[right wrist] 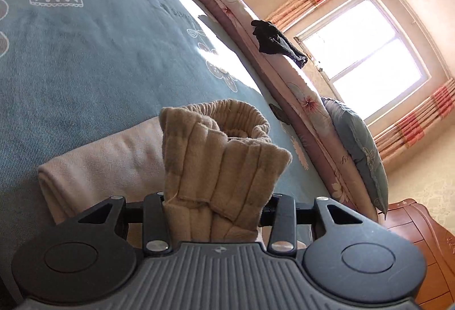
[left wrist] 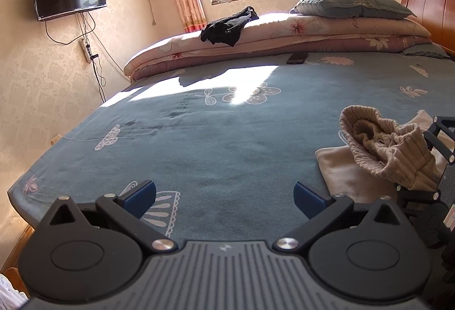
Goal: Fold clothes
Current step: 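Lower the waistband onto the leg ends and open the right tool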
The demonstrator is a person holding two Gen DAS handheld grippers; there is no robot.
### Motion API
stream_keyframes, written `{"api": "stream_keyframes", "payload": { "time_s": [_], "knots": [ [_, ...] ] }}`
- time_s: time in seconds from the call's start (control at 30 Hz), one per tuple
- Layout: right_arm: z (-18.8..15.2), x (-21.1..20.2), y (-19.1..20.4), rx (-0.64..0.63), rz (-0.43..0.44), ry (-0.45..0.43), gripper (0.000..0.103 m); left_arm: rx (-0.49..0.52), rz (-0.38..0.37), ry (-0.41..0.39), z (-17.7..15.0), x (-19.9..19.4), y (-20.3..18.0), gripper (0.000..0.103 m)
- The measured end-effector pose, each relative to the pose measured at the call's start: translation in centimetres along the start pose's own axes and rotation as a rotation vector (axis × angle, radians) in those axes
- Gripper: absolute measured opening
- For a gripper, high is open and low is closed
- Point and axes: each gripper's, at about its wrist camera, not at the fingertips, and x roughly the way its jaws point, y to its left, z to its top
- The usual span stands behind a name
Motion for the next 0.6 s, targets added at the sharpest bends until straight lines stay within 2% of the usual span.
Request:
{"api": "stream_keyframes", "payload": {
  "time_s": [0.17,0.37,0.47,0.6],
  "knots": [
    [-0.6,0.0,0.3,-0.049,-0.031,-0.003,0.046,0.002,-0.007,0.007,-0.2,0.0,-0.1,0.102],
    [0.1,-1.7,-1.9,-0.014,-0.061,-0.021,0.046,-0.006,-0.015,0.016,-0.3,0.3,0.0,0.102],
    [-0.1,-1.2,0.4,-0.103,-0.031,0.008,0.048,-0.006,-0.021,0.022,-0.3,0.4,-0.2,0.102],
    [-0.9,-1.7,3.4,-0.178,0.019,0.024,0.056,0.004,-0.035,0.023,-0.2,0.2,-0.4,0.102]
  ]
}}
